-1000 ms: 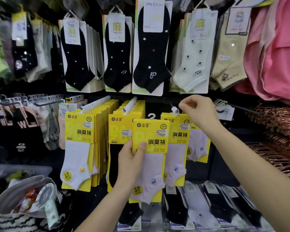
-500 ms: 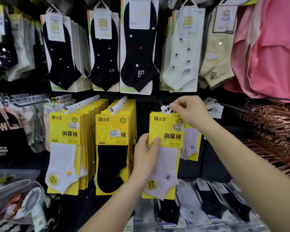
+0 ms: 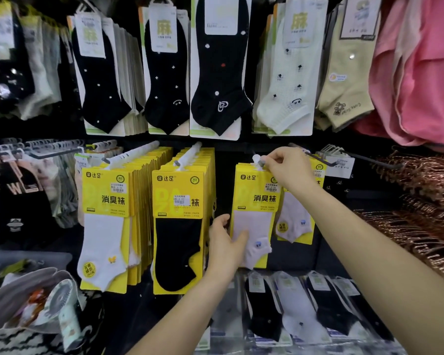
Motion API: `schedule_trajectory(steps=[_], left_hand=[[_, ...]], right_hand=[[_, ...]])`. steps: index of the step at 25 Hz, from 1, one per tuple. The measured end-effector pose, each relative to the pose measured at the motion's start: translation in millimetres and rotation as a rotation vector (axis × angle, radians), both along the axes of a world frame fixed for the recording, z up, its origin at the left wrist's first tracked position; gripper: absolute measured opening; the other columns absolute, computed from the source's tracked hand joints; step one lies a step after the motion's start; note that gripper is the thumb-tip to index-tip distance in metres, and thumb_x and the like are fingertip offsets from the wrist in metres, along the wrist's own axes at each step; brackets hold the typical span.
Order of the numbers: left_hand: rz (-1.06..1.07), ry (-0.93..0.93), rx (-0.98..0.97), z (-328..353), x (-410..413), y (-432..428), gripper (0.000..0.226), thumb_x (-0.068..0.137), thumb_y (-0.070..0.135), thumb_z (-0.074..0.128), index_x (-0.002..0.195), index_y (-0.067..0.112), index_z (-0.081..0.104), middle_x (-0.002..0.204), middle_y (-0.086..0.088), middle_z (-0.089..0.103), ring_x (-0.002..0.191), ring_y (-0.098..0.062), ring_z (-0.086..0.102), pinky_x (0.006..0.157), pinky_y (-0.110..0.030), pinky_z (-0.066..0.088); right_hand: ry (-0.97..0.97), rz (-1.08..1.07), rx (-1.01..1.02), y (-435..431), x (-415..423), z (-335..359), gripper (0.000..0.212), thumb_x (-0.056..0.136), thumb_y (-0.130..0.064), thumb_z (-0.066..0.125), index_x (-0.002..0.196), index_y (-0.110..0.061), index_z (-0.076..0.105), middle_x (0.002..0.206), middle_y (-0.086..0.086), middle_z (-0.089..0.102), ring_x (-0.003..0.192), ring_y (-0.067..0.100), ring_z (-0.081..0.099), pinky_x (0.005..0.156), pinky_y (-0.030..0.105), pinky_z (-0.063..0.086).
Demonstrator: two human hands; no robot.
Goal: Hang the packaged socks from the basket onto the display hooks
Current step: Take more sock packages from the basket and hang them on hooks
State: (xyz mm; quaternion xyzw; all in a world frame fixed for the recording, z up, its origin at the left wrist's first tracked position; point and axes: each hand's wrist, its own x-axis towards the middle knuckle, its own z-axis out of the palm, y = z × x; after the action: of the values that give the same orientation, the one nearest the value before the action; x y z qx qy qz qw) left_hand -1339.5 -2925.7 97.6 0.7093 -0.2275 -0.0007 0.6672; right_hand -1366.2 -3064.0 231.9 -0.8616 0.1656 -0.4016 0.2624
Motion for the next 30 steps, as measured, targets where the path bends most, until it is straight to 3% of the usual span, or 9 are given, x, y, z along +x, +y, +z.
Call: schedule_trajectory(steps=[4, 7, 11, 14, 17, 19, 21, 25, 30], left_hand=[[-0.015, 0.035, 0.083, -23, -1, 10, 0.054, 0.088, 0.016, 0.060, 0.136, 0.012, 0.036, 0.122, 0.007, 0.038, 0.108, -0.007, 0.041, 0.089, -0.021, 0.036], [-0.048, 0.070, 0.169, -62, -12, 24, 0.051, 0.089, 0.023, 0.061, 0.133, 0.015, 0.038, 0.123, 0.008, 0.038, 0.116, -0.008, 0.039, 0.097, -0.025, 0.037], [-0.114, 0.147, 0.367, -140, -43, 48, 0.047, 0.090, 0.022, 0.060, 0.131, 0.014, 0.039, 0.120, 0.007, 0.042, 0.112, -0.007, 0.044, 0.094, -0.020, 0.038], [-0.150, 0.265, 0.458, -204, -65, 71, 0.038, 0.088, 0.013, 0.061, 0.122, 0.005, 0.047, 0.101, 0.005, 0.052, 0.091, -0.009, 0.054, 0.074, -0.014, 0.043], [-0.104, 0.386, 0.509, -261, -80, 95, 0.032, 0.084, -0.002, 0.062, 0.114, -0.004, 0.051, 0.099, -0.006, 0.053, 0.091, -0.018, 0.053, 0.080, -0.024, 0.042], [-0.077, 0.441, 0.504, -292, -84, 106, 0.021, 0.080, -0.013, 0.060, 0.100, -0.008, 0.056, 0.094, -0.012, 0.057, 0.086, -0.024, 0.056, 0.077, -0.028, 0.043], [-0.078, 0.452, 0.552, -312, -84, 110, 0.018, 0.080, -0.011, 0.061, 0.091, 0.003, 0.058, 0.095, -0.013, 0.061, 0.090, -0.023, 0.058, 0.079, -0.030, 0.044], [-0.129, 0.345, 0.705, -336, -76, 106, 0.038, 0.080, 0.003, 0.066, 0.117, 0.006, 0.056, 0.115, -0.012, 0.061, 0.107, -0.026, 0.059, 0.094, -0.038, 0.048], [-0.125, 0.156, 0.949, -352, -75, 100, 0.037, 0.084, 0.011, 0.063, 0.120, 0.016, 0.057, 0.124, -0.005, 0.053, 0.111, -0.024, 0.054, 0.092, -0.030, 0.043]], right_hand=[[-0.256, 0.059, 0.148, 2, -18, -20, 0.005, 0.087, -0.024, 0.059, 0.083, -0.024, 0.061, 0.074, -0.017, 0.057, 0.068, -0.003, 0.052, 0.059, 0.012, 0.038], [-0.310, 0.137, 0.201, 8, -53, -75, 0.019, 0.087, -0.018, 0.060, 0.077, -0.033, 0.056, 0.073, -0.016, 0.057, 0.067, -0.007, 0.052, 0.061, 0.005, 0.039], [0.112, 0.189, 0.267, 22, -97, -198, 0.020, 0.088, -0.018, 0.061, 0.073, -0.031, 0.057, 0.072, -0.011, 0.060, 0.067, 0.000, 0.054, 0.062, 0.012, 0.039], [0.449, 0.243, 0.334, 24, -129, -285, 0.020, 0.089, -0.014, 0.061, 0.072, -0.025, 0.058, 0.073, -0.009, 0.060, 0.071, 0.005, 0.056, 0.066, 0.014, 0.042], [0.682, 0.272, 0.411, 28, -151, -342, 0.016, 0.088, -0.014, 0.061, 0.074, -0.021, 0.061, 0.075, -0.005, 0.062, 0.079, 0.016, 0.059, 0.068, 0.017, 0.045], [0.768, 0.246, 0.408, 36, -157, -372, 0.013, 0.088, -0.018, 0.062, 0.075, -0.020, 0.063, 0.074, -0.007, 0.061, 0.077, 0.014, 0.058, 0.064, 0.016, 0.044], [0.820, 0.214, 0.395, 46, -159, -398, 0.009, 0.088, -0.022, 0.062, 0.084, -0.015, 0.066, 0.082, -0.002, 0.065, 0.078, 0.012, 0.057, 0.069, 0.023, 0.045], [0.894, 0.125, 0.290, 42, -161, -425, 0.017, 0.088, -0.027, 0.062, 0.100, -0.015, 0.065, 0.097, 0.000, 0.061, 0.091, 0.018, 0.059, 0.077, 0.029, 0.046], [0.859, 0.100, 0.408, 26, -169, -432, 0.013, 0.090, -0.020, 0.061, 0.096, -0.010, 0.065, 0.097, 0.004, 0.067, 0.084, 0.012, 0.057, 0.076, 0.022, 0.042]])
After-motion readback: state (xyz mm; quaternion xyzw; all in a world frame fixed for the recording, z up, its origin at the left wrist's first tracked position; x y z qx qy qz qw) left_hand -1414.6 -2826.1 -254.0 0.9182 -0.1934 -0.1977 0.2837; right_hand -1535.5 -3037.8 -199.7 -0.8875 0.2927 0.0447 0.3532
